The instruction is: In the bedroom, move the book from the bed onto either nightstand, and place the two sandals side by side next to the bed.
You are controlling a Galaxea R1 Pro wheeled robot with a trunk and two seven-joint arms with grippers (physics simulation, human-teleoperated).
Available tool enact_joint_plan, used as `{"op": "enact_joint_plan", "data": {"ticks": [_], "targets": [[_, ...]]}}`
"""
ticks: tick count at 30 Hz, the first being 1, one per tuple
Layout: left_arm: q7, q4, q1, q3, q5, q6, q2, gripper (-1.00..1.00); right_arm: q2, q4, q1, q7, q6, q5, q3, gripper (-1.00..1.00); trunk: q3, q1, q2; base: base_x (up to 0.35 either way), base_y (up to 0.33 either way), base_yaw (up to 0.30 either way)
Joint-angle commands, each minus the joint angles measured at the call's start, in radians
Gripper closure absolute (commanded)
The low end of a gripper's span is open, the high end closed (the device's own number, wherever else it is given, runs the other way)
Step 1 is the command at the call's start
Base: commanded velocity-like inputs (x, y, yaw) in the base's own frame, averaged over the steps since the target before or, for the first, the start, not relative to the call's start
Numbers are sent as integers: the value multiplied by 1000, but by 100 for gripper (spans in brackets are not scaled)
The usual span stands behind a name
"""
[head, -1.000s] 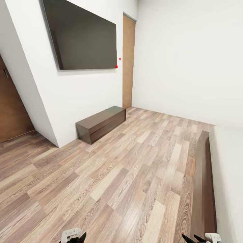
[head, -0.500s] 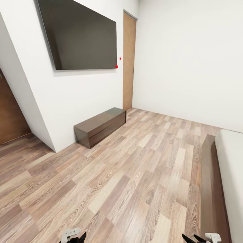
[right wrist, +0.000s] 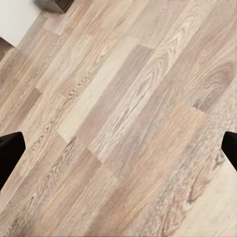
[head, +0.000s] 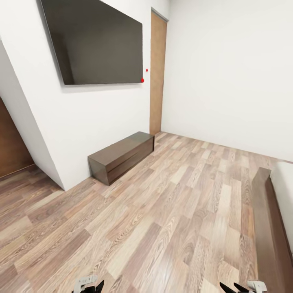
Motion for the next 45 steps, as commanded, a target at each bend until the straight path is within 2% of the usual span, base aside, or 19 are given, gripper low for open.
{"op": "enact_joint_plan", "data": {"ticks": [1, 26, 45], "targets": [[-9, 1, -1, 8, 4, 1, 0, -100, -1, 1, -1, 1, -6, -5, 6, -100, -1, 0, 0, 334, 102, 0], [-10, 1, -1, 8, 4, 2, 0, -100, -1, 1, -1, 2, -7, -5, 5, -100, -1, 0, 0, 334, 102, -7], [-10, 1, -1, 8, 4, 2, 0, -100, -1, 0, -1, 1, -7, -5, 6, -100, -1, 0, 0, 318, 96, -271]]}}
